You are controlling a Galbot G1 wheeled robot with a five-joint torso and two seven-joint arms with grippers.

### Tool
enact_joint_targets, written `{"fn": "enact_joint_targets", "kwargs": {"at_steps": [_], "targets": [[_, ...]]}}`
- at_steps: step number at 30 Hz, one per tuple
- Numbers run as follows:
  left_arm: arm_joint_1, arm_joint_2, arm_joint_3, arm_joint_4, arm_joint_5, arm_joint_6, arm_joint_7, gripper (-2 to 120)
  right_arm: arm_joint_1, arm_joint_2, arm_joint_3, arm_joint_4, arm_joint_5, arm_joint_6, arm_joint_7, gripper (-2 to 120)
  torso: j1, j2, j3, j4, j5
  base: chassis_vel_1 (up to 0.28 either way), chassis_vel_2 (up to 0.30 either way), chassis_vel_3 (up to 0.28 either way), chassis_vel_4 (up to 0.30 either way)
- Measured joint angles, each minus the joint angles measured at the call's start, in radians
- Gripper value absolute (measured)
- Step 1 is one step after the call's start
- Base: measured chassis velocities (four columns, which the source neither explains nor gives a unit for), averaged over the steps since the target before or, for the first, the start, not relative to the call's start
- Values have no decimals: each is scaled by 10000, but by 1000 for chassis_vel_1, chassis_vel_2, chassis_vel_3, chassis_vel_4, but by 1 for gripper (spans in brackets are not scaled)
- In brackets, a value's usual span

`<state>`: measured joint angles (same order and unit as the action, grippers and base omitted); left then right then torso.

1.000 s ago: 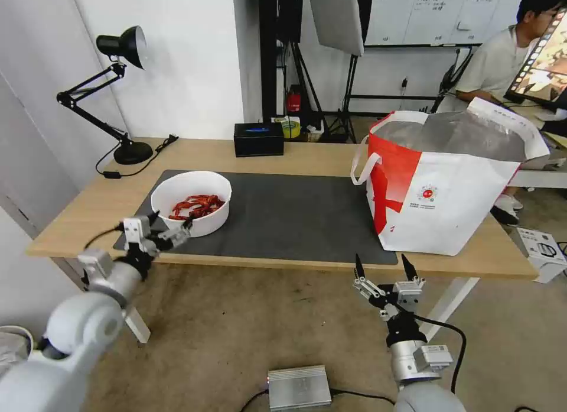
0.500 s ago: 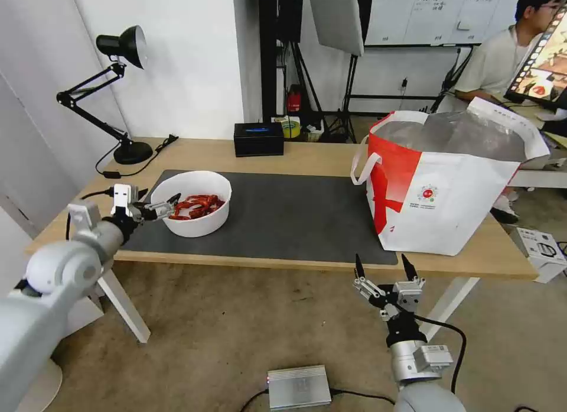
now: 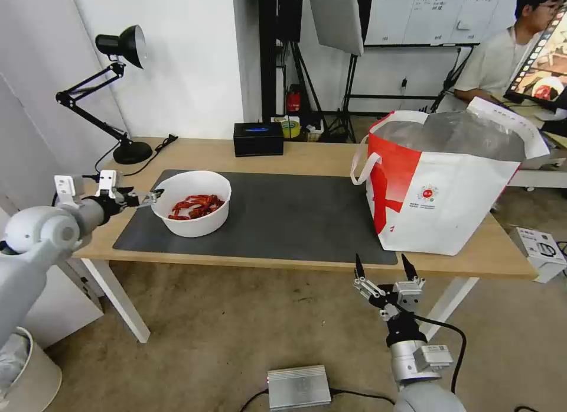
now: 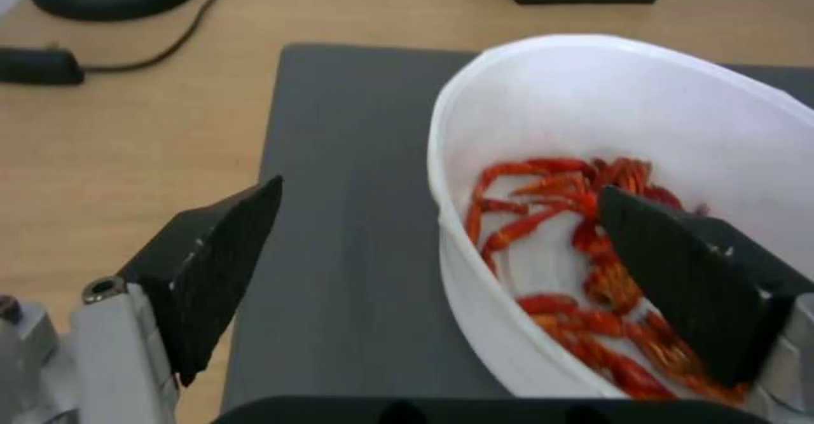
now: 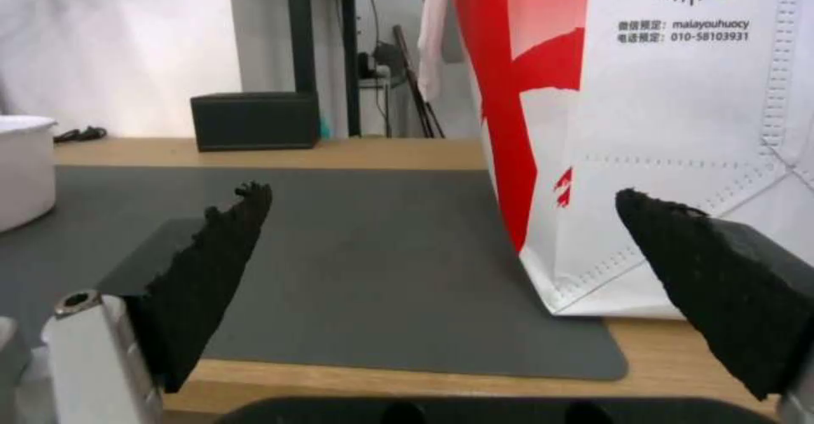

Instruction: Pick up the trash from the table and place it into the takeout bag.

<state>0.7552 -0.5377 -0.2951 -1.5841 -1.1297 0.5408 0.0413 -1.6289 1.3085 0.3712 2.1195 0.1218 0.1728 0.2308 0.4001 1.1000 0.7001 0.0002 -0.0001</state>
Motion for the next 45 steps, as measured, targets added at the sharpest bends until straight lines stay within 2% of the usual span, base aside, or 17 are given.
{"fn": "enact_joint_targets", "kwargs": {"at_steps": [4, 9, 21, 32, 45], "targets": [[40, 321, 20, -128, -481, 203, -38, 100, 0, 0, 0, 0, 0, 0, 0, 100, 0, 1, 0, -2, 1, 0, 0, 0, 0], [40, 390, 115, -166, -688, 279, -64, 100, 0, 0, 0, 0, 0, 0, 0, 100, 0, 1, -2, 0, 1, 0, 0, 0, 0], [-328, -66, 705, -120, -731, 200, -112, 100, 0, 0, 0, 0, 0, 0, 0, 100, 0, 1, -1, -2, 1, 0, 0, 0, 0], [-901, -419, 1411, 346, -467, 178, -166, 100, 0, 0, 0, 0, 0, 0, 0, 100, 0, 1, -1, -2, 1, 0, 0, 0, 0], [-1049, -637, 1615, 618, -291, 162, -144, 100, 0, 0, 0, 0, 0, 0, 0, 100, 0, 0, -1, -2, 2, 0, 0, 0, 0]]}}
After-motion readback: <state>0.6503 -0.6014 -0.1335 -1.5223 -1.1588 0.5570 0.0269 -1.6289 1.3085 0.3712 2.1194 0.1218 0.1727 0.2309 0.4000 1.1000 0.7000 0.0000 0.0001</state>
